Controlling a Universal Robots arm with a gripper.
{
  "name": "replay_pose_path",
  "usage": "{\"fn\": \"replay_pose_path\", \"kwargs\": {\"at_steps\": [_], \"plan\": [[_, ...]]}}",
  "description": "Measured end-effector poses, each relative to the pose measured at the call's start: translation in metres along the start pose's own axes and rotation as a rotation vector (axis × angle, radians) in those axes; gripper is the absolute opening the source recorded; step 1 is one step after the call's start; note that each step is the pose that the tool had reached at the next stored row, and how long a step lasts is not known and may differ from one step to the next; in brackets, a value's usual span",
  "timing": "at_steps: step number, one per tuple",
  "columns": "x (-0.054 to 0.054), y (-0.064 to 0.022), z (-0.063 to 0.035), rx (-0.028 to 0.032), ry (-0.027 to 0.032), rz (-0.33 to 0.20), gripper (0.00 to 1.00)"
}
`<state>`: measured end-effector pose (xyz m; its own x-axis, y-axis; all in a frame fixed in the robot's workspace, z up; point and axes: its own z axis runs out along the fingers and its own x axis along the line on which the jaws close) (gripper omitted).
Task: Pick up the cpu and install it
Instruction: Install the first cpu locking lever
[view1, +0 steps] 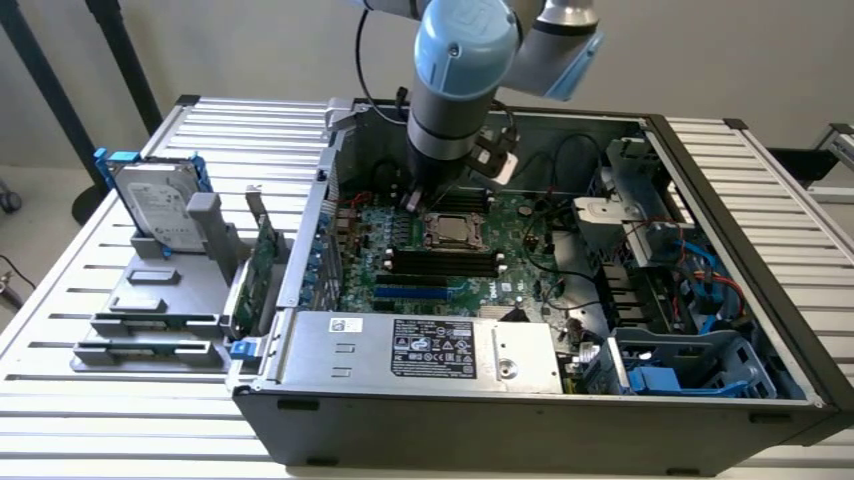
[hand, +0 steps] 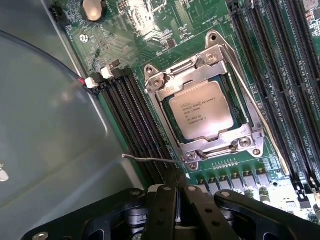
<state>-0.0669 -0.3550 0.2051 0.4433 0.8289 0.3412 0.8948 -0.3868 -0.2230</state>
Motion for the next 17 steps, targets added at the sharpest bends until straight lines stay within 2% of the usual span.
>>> {"fn": "replay_pose_path", "kwargs": {"at_steps": [6, 17], "plan": [[0.0034, 0.0013, 0.0039, -0.0038, -0.0078, 0.0, 0.11], [0.0083, 0.0067, 0.007, -0.0075, -0.0176, 0.001, 0.11]]}}
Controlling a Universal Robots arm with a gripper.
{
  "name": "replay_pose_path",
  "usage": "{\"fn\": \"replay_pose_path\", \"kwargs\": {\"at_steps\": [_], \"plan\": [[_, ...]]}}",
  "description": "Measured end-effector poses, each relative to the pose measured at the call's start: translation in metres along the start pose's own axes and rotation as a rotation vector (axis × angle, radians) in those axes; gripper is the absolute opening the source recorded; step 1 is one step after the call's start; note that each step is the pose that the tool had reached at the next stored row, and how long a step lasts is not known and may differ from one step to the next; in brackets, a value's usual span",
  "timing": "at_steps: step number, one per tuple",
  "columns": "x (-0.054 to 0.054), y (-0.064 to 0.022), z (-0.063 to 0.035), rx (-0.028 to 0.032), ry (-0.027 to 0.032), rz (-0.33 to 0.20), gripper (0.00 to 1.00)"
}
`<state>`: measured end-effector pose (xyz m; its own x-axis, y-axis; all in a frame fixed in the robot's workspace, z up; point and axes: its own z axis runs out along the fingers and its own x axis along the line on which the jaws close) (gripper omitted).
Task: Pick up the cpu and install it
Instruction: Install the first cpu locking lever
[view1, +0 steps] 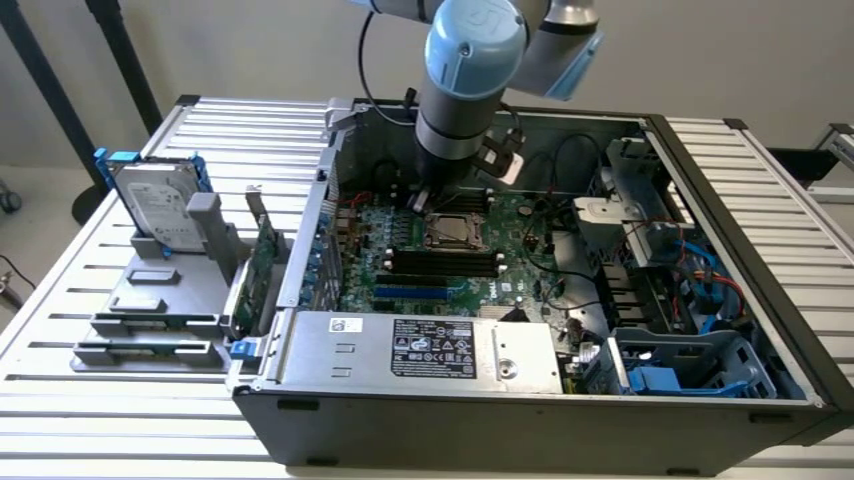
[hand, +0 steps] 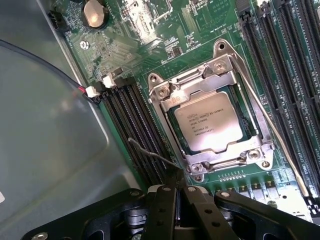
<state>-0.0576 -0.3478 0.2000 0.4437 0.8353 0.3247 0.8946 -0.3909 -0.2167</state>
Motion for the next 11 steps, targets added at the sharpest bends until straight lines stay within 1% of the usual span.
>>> {"fn": "replay_pose_path", "kwargs": {"at_steps": [2, 4, 7, 11], "plan": [[0.0008, 0.0012, 0.0007, 0.0015, -0.002, 0.001, 0.11], [0.0016, 0.0026, 0.0013, 0.0047, -0.0044, 0.003, 0.11], [0.0029, 0.0053, 0.0022, 0.0123, -0.0088, 0.006, 0.11], [0.0045, 0.0092, 0.0033, 0.0248, -0.015, 0.012, 0.11]]}}
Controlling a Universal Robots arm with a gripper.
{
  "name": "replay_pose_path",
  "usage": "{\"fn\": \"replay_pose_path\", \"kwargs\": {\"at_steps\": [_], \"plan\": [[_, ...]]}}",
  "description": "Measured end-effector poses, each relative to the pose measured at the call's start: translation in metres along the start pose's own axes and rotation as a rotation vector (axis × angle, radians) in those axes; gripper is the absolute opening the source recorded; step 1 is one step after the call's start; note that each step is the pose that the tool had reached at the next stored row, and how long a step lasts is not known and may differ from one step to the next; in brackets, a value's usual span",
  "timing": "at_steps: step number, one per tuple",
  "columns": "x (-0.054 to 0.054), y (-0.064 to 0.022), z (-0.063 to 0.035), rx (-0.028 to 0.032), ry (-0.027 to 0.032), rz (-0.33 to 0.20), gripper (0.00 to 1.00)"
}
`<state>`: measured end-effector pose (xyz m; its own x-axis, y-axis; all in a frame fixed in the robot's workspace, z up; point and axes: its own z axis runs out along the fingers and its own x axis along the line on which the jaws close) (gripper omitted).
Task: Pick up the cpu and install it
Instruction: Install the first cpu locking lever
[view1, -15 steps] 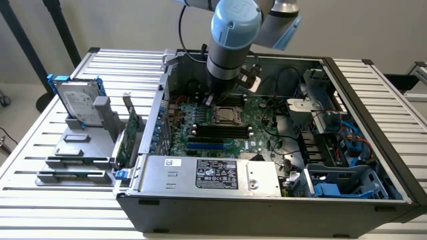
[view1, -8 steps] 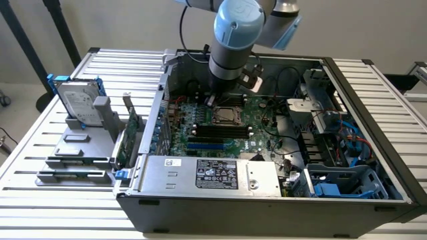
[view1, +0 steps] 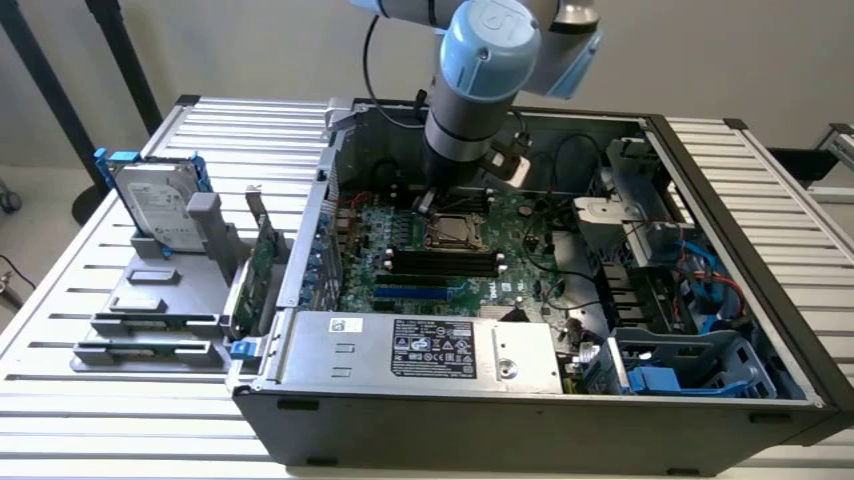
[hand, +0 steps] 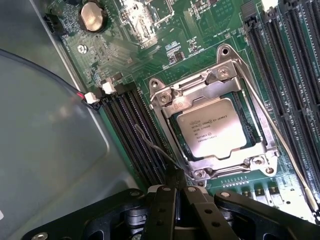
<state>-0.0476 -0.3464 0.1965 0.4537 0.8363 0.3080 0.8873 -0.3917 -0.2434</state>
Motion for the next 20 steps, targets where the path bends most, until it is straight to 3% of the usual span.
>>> {"fn": "replay_pose_path", "kwargs": {"at_steps": [13, 16, 20], "plan": [[0.005, 0.0118, 0.0016, 0.0414, -0.0188, 0.026, 0.11], [0.005, 0.0124, 0.0017, 0.0448, -0.0194, 0.036, 0.11], [0.005, 0.013, 0.0017, 0.0398, -0.0138, 0.058, 0.11]]}}
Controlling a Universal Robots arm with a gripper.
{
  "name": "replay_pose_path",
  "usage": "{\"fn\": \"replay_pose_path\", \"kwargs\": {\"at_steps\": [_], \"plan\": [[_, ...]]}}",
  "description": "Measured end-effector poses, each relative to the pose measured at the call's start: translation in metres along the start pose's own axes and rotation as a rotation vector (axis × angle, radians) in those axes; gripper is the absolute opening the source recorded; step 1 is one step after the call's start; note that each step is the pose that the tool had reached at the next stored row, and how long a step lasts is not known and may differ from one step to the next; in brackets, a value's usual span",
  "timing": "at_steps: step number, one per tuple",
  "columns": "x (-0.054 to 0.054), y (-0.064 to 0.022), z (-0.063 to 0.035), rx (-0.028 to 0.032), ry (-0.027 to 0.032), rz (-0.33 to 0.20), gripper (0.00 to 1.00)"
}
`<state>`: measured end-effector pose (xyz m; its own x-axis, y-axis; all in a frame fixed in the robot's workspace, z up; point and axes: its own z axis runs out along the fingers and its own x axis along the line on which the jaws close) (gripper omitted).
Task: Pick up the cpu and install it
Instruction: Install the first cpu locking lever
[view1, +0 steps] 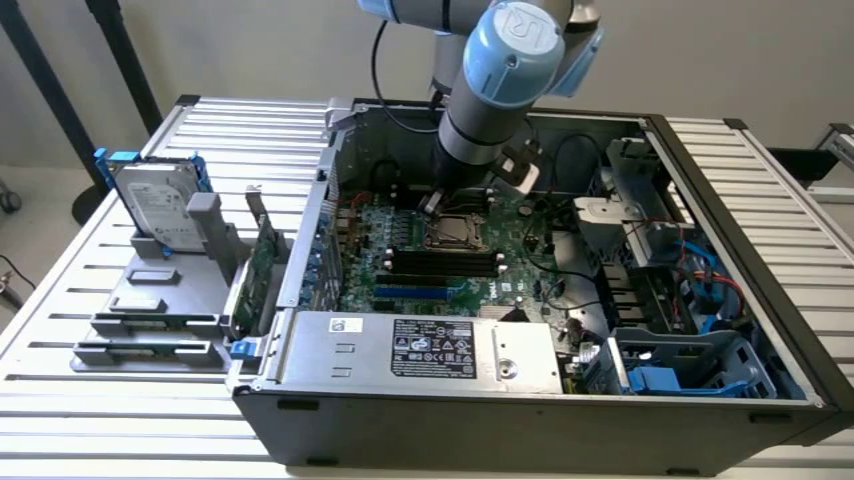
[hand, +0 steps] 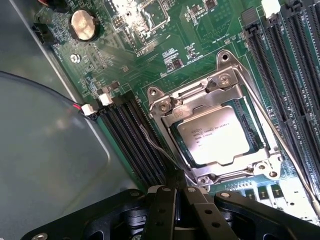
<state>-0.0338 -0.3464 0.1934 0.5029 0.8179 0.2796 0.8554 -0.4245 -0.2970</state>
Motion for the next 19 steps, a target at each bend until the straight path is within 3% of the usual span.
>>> {"fn": "replay_pose_path", "kwargs": {"at_steps": [10, 19], "plan": [[0.0017, 0.003, -0.0003, -0.0154, 0.0157, 0.052, 0.11], [0.0019, 0.0032, -0.0003, -0.0153, 0.0159, 0.057, 0.11]]}}
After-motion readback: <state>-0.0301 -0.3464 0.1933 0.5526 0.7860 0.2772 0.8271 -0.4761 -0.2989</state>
